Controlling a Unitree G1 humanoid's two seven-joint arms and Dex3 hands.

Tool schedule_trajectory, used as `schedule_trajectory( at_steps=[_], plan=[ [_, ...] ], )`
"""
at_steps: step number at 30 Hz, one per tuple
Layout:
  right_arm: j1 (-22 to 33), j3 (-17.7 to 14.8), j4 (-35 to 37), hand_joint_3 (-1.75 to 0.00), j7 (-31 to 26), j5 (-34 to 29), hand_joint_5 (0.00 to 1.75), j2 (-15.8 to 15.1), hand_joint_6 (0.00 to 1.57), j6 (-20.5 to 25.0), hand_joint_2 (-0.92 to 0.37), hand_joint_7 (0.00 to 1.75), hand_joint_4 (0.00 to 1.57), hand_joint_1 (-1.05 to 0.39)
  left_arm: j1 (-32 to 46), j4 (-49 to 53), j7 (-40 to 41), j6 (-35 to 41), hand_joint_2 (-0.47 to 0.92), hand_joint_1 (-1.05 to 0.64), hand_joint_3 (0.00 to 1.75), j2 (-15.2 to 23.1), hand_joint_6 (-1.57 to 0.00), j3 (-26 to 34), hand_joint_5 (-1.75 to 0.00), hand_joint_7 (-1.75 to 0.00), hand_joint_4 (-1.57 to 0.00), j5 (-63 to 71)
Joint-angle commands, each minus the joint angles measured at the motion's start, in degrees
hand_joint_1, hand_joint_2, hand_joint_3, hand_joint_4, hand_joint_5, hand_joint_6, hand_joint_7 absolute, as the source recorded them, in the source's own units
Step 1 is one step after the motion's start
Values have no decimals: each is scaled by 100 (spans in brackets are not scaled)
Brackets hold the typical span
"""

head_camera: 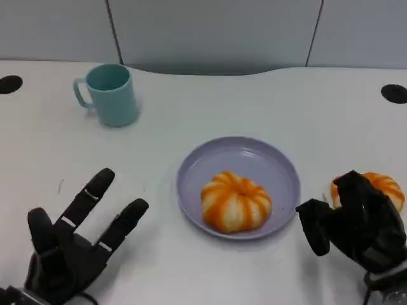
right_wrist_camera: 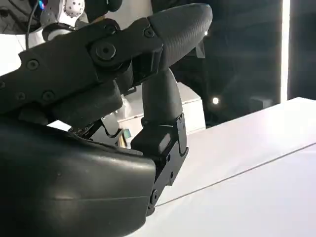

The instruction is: Grasp the bread from the table and place it into the plate.

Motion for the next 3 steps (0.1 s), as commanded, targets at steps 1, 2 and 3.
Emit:
schedule_trajectory(
  at_steps=[1,2,3],
  plan=[
    [-182,-39,139,0,94,-2,175,-63,66,0,-90,175,84,-39,-140,164,-11,-81,92,-105,47,159,-46,69,-59,-9,-38,104],
    [-208,-60,179,-1,129,13,175,-59,66,-8,-90,175,83,-39,-162,205,-18,-91,92,-105,46,165,-46,77,-59,-8,-39,110],
    [-235,-86,224,-1,155,23,175,-51,66,-50,-90,175,83,-39,-190,260,-27,-108,92,-105,46,171,-46,86,-59,-8,-39,118]
  ],
)
